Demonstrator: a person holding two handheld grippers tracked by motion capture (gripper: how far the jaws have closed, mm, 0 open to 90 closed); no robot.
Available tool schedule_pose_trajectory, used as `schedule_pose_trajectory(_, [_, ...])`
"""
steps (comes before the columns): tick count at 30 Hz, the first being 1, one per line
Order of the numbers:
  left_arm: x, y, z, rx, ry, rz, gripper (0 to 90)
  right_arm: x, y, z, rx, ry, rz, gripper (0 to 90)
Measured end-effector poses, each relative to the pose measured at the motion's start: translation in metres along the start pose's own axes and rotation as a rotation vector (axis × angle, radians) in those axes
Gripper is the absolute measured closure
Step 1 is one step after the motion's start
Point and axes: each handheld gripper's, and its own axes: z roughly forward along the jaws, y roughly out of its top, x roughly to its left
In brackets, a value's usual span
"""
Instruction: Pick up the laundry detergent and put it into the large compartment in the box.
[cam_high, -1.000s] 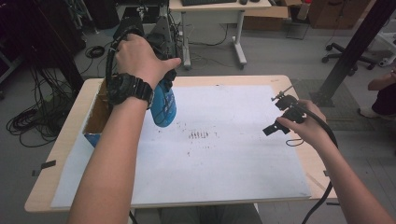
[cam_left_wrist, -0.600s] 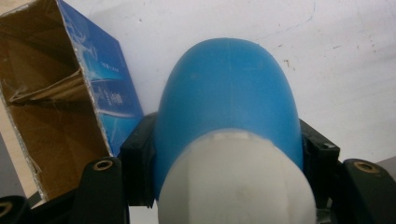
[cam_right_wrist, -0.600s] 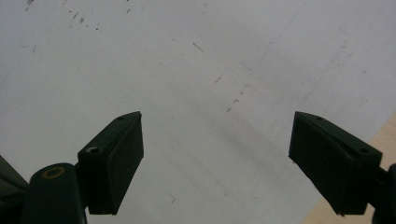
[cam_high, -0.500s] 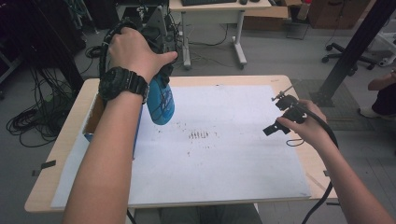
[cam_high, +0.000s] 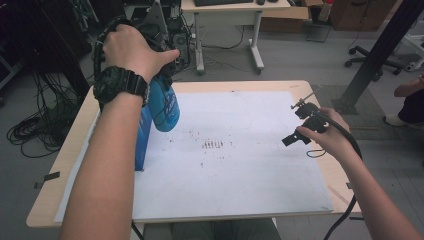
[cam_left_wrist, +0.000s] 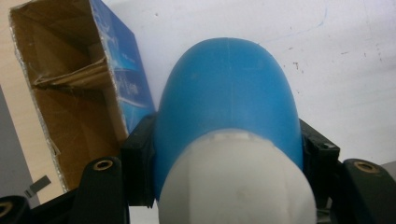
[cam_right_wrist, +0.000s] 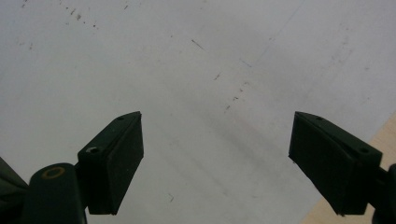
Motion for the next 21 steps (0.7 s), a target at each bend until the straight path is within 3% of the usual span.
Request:
schedule_pose_trajectory(15, [0.028, -0.006, -0.009, -0.026, -0.002, -0.07, 37.6, -0.002, -0.002, 0.002, 0.007, -0.003, 0.007, 17.9])
schedule_pose_trajectory(21, [0.042, -0.009, -0.011, -0.023, 0.02, -0.106, 37.6, -0.003, -0.002, 0.004, 0.011, -0.002, 0.007, 18.0])
